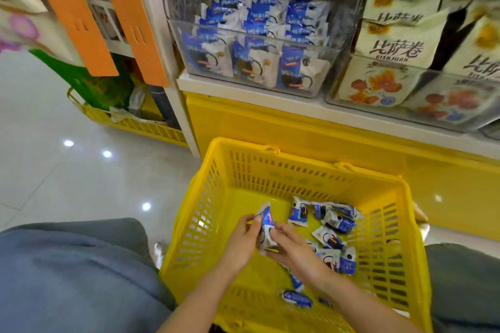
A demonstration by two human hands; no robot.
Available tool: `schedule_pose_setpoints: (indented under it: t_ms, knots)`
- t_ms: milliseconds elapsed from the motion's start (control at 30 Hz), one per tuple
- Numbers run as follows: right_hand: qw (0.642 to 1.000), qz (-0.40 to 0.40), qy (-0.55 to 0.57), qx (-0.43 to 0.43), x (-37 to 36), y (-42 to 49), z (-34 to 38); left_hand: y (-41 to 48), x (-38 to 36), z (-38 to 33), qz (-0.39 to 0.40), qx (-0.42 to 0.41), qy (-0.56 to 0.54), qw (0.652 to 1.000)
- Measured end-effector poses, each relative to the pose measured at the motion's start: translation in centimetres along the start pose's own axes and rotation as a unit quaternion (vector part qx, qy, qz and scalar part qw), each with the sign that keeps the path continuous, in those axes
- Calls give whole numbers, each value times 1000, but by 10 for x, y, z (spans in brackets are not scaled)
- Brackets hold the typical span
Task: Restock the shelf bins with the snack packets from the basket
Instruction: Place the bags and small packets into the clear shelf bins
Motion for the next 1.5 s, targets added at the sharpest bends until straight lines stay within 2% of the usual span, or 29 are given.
schedule_pose_setpoints:
  t_ms: [67,133,200,333,467,567,667,800,900,1100,1167,1333,1433,1500]
  knots:
    - [996,8,-86,7,4,-3,-5,-2,0,7,9,44,-55,997]
    - [992,-2,-120,26,9,-1,-9,-2,-3,13,48,68,-62,995]
    - [989,-35,-136,47,19,4,-14,-2,-5,15,79,64,-37,994]
    - [970,-110,-203,79,52,17,-20,6,-2,16,58,47,-26,997]
    - [932,-177,-316,-1,116,37,-53,13,0,15,50,24,-21,998]
    - [902,-171,-389,-77,149,47,-80,16,0,17,48,29,-14,998]
    - [893,-154,-406,-121,160,53,-97,20,-1,23,39,40,-3,998]
    - [872,-118,-460,-119,154,64,-103,23,-2,27,34,53,27,998]
    - [881,-134,-437,-118,150,72,-103,25,-2,32,28,63,31,997]
    - [863,-92,-477,-140,138,79,-110,25,2,32,25,71,54,996]
    - [849,-74,-501,-151,137,78,-111,23,4,33,25,76,52,995]
    - [777,-71,-612,-131,136,71,-103,16,6,30,32,71,58,995]
    - [763,-72,-635,-99,131,64,-97,11,5,29,36,73,57,995]
    - [770,-95,-625,-82,128,58,-86,8,6,29,28,77,54,995]
Point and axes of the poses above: each hand's wrist, its own y-axis towards the middle knuckle, its own x-axis out of the back of the hand, z = x × y, the point moved 6 cm from there along y, towards the middle knuckle, and after that the axes turned 1 degree about -x, right-handed, at the moved point
